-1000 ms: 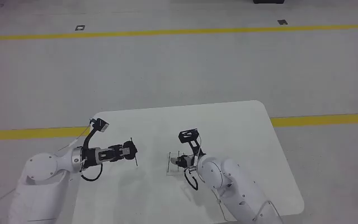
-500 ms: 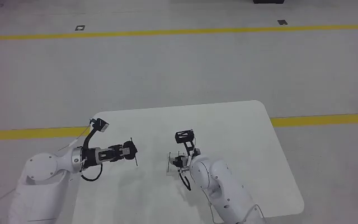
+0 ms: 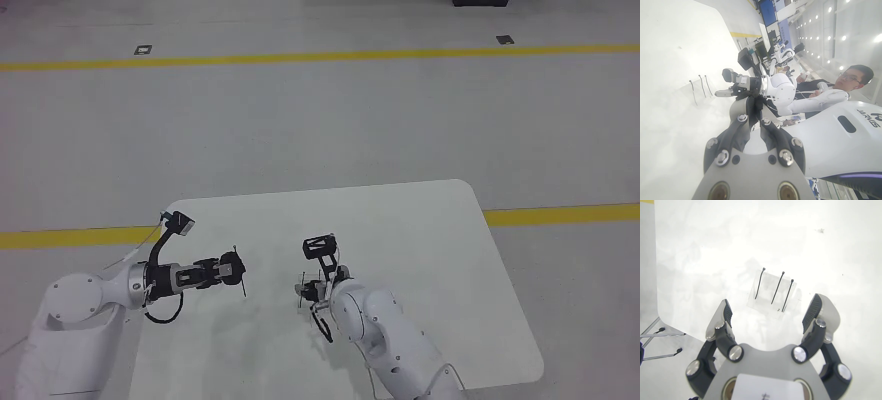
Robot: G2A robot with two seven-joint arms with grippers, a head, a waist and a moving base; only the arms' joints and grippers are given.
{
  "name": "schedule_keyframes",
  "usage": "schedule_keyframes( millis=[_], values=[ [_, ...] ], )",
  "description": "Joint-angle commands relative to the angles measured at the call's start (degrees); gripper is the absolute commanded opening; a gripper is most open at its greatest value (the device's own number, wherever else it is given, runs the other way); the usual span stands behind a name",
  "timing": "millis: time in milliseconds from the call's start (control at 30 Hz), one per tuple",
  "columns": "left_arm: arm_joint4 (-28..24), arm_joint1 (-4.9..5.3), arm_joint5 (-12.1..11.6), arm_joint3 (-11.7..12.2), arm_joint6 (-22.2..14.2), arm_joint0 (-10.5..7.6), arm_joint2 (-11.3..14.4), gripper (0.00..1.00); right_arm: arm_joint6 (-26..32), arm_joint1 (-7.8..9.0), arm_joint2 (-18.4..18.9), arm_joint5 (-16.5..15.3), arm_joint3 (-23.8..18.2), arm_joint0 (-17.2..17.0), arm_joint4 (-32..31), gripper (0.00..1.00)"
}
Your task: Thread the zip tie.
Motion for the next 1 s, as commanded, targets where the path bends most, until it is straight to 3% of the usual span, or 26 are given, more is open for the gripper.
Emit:
schedule_keyframes(
  millis=[0, 167, 533, 967],
  values=[
    [0.00, 0.00, 0.00, 0.00, 0.00, 0.00, 0.00, 0.00, -0.25, -0.39, -0.27, -0.03, 1.03, 0.51, 0.20, 1.00],
    [0.64, 0.25, 0.59, -0.36, 2.58, 0.34, 0.28, 0.00, -0.08, -1.55, -0.89, -0.03, 3.17, 1.59, -0.29, 1.00],
    [0.20, 1.59, 0.50, 0.67, 3.77, 1.03, -1.62, 0.00, 0.88, -4.34, 0.81, -0.03, 5.78, 1.58, -1.86, 1.00],
    [0.23, 1.69, 0.43, 0.67, 3.73, 1.08, -1.65, 0.00, -1.63, -4.40, -0.14, -1.24, 6.93, 1.35, -1.41, 1.00]
  ],
)
